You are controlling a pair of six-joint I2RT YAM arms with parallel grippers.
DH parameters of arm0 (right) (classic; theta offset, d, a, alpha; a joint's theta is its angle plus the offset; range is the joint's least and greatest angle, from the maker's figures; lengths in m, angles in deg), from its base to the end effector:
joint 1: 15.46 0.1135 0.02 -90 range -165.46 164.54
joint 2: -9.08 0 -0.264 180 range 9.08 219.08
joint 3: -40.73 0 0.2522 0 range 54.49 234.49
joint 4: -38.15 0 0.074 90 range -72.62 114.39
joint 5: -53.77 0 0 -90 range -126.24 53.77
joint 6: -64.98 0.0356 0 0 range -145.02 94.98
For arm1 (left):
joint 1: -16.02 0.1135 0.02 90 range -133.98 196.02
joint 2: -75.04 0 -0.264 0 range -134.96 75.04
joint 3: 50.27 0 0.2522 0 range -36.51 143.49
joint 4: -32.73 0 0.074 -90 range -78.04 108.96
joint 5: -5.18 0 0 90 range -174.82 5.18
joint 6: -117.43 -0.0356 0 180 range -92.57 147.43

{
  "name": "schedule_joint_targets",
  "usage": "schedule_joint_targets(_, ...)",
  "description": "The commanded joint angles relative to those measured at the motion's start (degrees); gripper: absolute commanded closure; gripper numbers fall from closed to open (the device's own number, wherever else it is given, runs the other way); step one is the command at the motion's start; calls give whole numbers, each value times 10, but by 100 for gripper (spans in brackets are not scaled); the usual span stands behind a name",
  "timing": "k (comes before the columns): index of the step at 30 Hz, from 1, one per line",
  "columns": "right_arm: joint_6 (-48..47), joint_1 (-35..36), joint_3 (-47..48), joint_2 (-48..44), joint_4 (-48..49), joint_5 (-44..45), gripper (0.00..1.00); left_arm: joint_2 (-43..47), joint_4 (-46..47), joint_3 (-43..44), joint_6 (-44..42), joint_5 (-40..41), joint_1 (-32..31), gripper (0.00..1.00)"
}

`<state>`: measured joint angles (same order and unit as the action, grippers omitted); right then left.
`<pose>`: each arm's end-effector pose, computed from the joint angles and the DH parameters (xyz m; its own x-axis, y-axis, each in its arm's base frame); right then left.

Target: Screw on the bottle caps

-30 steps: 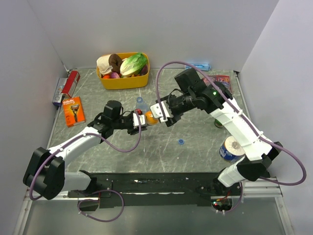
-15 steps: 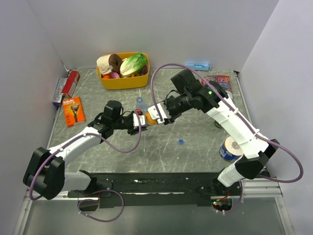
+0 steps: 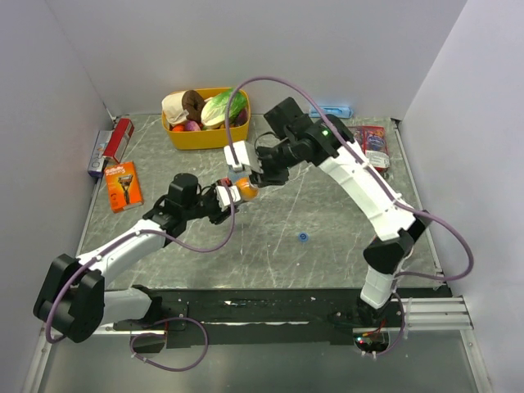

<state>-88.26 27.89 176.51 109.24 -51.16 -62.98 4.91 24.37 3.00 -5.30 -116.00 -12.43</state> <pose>0.2320 0.2411 0.4350 0.4566 -0.6655 -0.5905 -0.8865 -0.2839 -0.3654 0.2252 -0.1430 0.2441 0.1279 0.4568 -0.8803 0.8919 0.3353 0.3036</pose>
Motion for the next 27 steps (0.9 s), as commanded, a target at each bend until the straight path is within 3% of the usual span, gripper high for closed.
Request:
schedule_joint_targets(1,157,-6,41,61,-22,8,80,52,178,2,97,26,-9,99)
schedule_joint_targets(10,280,-33,161,141,-53,-46,81,42,191,21,94,219,-68,99)
schedule_joint_targets(18,282,-32,168,146,-66,-44,82,41,210,20,29,285,-86,99)
schedule_joint_targets(23,315,-33,203,177,-99,-32,82,52,270,-15,-48,310,-100,99)
schedule_joint_targets(27,335,-35,178,167,-96,-40,82,52,307,-39,-84,342,-108,99)
